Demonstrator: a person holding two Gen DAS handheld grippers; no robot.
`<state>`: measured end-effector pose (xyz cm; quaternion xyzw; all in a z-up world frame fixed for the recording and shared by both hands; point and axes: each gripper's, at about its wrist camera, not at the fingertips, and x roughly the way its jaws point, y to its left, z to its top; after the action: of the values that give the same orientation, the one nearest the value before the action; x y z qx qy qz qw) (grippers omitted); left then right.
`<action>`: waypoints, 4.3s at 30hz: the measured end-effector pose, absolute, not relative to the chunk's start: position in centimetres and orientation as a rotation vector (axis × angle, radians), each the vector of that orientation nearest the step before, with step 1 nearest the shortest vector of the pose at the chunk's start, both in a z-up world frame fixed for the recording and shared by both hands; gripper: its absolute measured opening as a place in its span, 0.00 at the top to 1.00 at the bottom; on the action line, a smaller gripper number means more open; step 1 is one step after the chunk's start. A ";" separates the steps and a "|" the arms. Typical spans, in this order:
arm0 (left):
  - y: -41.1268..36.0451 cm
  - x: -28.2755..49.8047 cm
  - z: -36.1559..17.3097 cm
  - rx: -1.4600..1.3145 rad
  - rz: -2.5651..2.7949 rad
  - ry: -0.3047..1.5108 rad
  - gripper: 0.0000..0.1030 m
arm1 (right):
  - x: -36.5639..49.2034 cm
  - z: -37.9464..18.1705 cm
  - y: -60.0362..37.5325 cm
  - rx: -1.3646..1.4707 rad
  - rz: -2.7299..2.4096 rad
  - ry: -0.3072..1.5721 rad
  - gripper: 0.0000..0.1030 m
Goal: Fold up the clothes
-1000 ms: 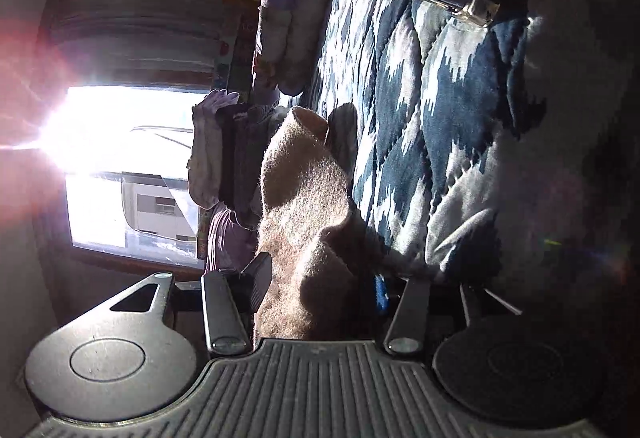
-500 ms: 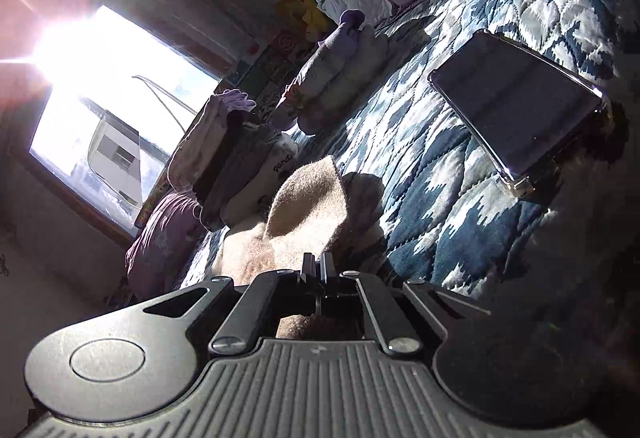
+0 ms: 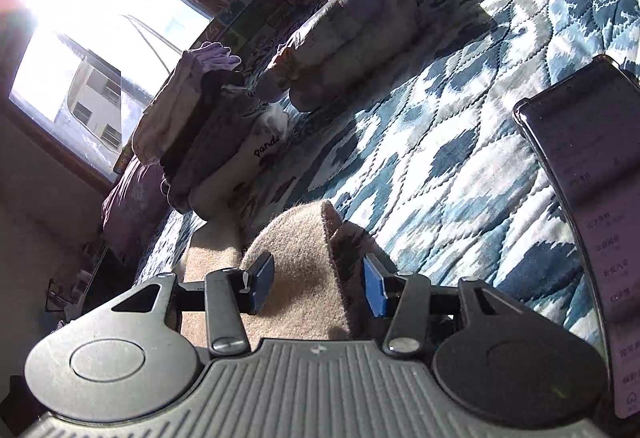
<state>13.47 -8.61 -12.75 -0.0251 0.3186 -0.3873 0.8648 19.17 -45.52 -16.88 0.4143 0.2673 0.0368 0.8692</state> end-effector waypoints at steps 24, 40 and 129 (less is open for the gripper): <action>-7.7 13.7 -11.0 -0.070 -0.902 0.605 0.38 | 8.2 -15.9 -43.6 0.977 -0.156 0.651 0.47; -7.1 12.8 -10.9 -0.087 -0.859 0.605 0.38 | 8.5 -24.0 -40.0 1.748 0.093 0.317 0.32; 14.2 32.5 -7.8 -0.445 -0.298 0.584 0.36 | 45.5 -14.5 -25.9 0.012 0.258 0.777 0.74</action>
<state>32.55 14.21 -7.78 -0.2167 0.2846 -0.1450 0.9225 45.52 -25.95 -14.54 0.0057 0.3776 0.1252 0.9174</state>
